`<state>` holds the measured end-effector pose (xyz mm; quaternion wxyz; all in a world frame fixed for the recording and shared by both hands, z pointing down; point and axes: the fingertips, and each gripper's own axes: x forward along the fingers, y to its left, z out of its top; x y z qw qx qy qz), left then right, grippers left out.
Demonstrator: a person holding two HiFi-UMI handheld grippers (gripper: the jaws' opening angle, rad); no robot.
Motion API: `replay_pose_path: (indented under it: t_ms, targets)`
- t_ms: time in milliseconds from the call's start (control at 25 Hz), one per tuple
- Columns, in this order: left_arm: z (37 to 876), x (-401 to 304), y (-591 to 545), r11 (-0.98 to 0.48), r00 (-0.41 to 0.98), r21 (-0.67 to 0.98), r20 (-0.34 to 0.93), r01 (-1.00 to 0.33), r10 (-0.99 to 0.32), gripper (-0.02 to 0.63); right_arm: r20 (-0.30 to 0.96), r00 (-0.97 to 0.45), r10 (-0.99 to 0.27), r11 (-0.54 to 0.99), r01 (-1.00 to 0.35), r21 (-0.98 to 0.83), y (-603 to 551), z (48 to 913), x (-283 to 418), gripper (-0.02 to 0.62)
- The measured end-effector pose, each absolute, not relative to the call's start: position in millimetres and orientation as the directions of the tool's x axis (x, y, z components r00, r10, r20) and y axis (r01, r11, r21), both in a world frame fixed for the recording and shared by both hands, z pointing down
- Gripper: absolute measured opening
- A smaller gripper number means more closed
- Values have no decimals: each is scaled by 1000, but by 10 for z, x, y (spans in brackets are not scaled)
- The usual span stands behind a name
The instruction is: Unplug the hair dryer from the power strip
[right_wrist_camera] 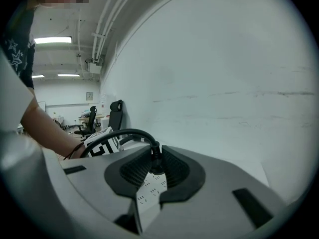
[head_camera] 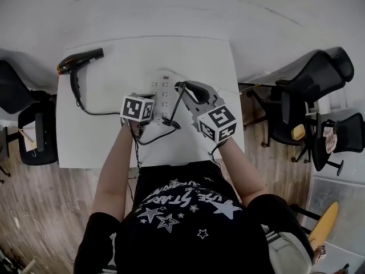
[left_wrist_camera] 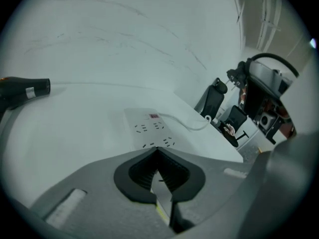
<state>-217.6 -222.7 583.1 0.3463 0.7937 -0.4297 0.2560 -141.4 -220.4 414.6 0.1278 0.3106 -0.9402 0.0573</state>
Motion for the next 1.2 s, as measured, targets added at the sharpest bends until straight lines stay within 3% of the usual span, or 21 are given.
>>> replay_pose_path:
  t_ms: [480,760,1200]
  targets:
    - [5264,-2069,-2096,-266,335,206,645,-942,-687,7,210,-885,-416,901,-433,-38,-2132,4003,-1227,71]
    - [4672,-1969,-1800,-148,238,212,502,-966,-832,6,149,-928,-341,939,-345,-2,-2114,3776,-1057,71]
    - [4292,-1445,-1274,20,65,197,416,-980,-907,6,124,-960,-249,967,-255,-28,-2053,3822,-344,72]
